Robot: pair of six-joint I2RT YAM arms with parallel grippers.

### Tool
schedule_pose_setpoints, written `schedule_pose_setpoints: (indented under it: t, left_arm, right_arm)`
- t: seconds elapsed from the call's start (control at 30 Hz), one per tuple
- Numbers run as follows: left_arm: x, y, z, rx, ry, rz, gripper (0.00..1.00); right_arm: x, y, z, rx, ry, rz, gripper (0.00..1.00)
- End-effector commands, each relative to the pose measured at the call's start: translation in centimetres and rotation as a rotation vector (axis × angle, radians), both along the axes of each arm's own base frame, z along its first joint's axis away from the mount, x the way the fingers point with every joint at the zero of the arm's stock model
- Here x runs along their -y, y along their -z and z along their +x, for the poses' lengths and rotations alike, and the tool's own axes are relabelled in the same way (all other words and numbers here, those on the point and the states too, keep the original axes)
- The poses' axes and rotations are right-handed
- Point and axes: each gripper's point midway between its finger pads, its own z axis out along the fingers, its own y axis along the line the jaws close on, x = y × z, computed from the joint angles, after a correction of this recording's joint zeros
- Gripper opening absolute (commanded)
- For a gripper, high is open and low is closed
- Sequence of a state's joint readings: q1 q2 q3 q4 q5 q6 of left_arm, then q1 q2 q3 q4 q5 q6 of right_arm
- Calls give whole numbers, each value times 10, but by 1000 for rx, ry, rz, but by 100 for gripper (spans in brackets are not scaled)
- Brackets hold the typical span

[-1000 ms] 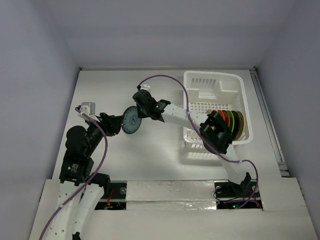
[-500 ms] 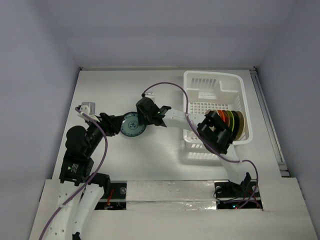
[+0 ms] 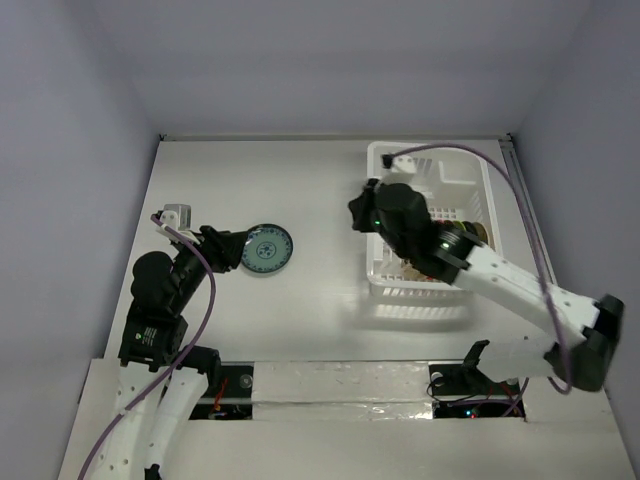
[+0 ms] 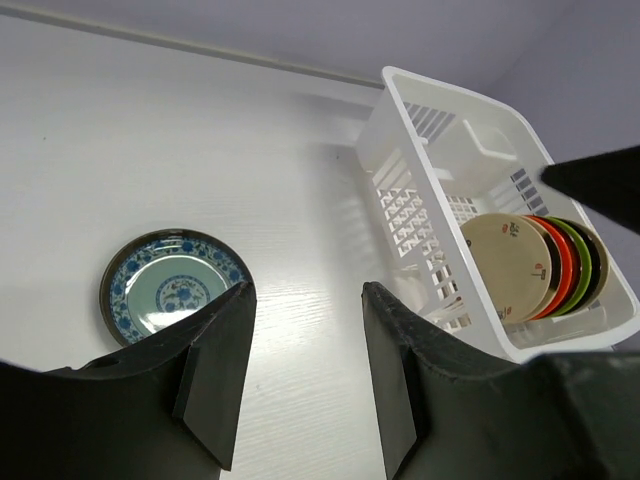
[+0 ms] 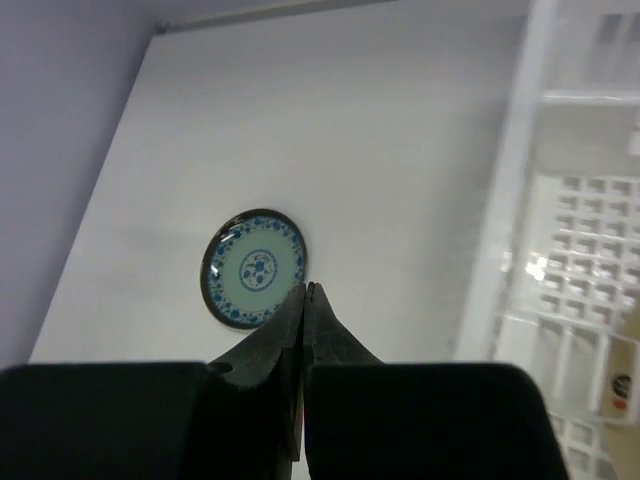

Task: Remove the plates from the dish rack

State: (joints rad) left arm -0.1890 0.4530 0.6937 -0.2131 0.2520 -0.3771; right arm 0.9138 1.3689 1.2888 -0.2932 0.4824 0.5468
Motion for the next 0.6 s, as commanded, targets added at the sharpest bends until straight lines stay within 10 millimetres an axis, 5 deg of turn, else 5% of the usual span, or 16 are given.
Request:
schedule_pose_setpoints:
  t: [0.0, 0.13, 0.3, 0.43, 0.57]
  left_arm:
    - [5, -7, -1, 38, 25, -13, 43]
    - [6, -7, -1, 38, 26, -15, 43]
    - [5, -8, -1, 41, 25, -14, 43]
    - [5, -8, -1, 44, 25, -16, 43]
    - [5, -9, -2, 49, 26, -16, 44]
  right_arm:
    - [78, 46, -20, -68, 195, -114, 0]
    - [152, 64, -50, -135, 359, -195, 3]
    - [177, 72, -65, -205, 404, -254, 41]
    - [194, 82, -63, -246, 463, -343, 44]
    - [190, 96, -51, -281, 453, -384, 38]
